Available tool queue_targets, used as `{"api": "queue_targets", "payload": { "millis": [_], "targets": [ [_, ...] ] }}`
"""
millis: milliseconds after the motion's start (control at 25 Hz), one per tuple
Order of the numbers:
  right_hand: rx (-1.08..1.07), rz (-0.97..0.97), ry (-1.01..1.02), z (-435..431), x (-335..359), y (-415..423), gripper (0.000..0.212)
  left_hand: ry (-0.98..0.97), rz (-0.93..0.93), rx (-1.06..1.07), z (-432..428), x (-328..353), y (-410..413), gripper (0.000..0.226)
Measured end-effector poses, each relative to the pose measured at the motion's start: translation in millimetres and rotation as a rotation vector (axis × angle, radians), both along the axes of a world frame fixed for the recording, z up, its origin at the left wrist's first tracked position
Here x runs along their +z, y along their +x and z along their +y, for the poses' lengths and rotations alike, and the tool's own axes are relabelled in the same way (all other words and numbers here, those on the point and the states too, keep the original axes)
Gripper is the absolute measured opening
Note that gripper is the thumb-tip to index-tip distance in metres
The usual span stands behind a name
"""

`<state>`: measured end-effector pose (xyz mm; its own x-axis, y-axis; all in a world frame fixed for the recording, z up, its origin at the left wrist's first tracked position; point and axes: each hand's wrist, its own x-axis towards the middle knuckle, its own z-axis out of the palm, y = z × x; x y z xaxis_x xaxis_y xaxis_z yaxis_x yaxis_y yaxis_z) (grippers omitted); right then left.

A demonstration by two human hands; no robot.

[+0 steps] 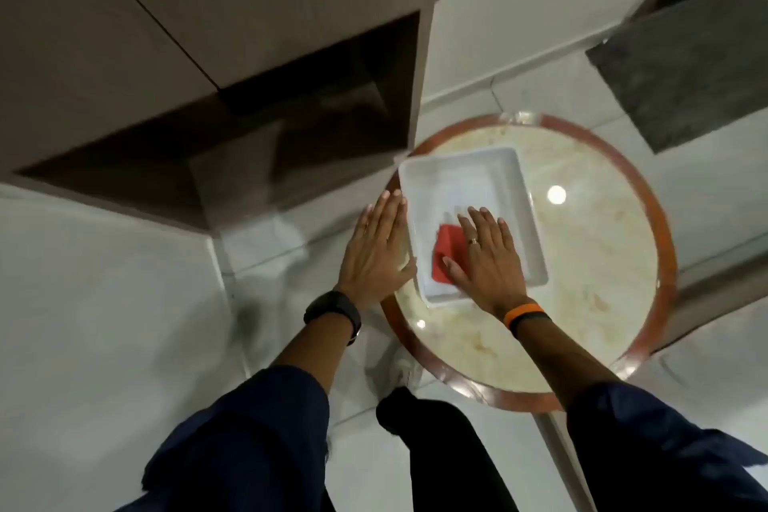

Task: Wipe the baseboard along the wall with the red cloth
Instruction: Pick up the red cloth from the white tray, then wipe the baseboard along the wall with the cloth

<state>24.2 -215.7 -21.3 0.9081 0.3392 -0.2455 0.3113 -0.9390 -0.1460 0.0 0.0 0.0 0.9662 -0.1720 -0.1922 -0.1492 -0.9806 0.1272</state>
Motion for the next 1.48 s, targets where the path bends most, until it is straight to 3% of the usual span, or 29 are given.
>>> {"api": "queue_targets", "payload": {
  "millis": [160, 480, 640, 800, 920, 1000, 1120, 1320, 1480],
  "targets": [
    [0.006, 0.186, -0.031, -10, -52, -10, 0.07, 0.042, 0.18, -0.022, 1, -55, -12, 0.096],
    [-0.044, 0.009, 0.014, 16, -59, 20, 0.044, 0.025, 0.15, -0.081, 4, -74, -11, 0.102],
    [-0.17, -0.093, 0.21, 44, -30, 18, 0.046, 0.007, 0.12, -0.058, 21, -66, -12, 0.107],
    [-0.236, -0.228, 0.53, 131, -17, -26, 0.049, -0.026, 0.114, 0.024, 95, -74, -57, 0.107],
    [-0.338, -0.023, 0.752, 206, -66, -78, 0.045, 0.061, 0.253, 0.071, 168, -109, -115, 0.107],
    [-0.483, 0.302, 0.895, 265, -139, -122, 0.034, 0.224, 0.463, 0.058, 226, -161, -163, 0.109],
    [-0.594, 0.673, 0.891, 339, -266, -181, 0.036, 0.445, 0.742, 0.01, 303, -238, -216, 0.112],
    [-0.578, 0.917, 0.797, 450, -413, -227, 0.05, 0.844, 0.902, -0.069, 384, -322, -220, 0.115],
    [-0.525, 1.019, 0.819, 530, -483, -222, 0.055, 0.969, 0.975, -0.047, 413, -376, -192, 0.119]
  ]
}}
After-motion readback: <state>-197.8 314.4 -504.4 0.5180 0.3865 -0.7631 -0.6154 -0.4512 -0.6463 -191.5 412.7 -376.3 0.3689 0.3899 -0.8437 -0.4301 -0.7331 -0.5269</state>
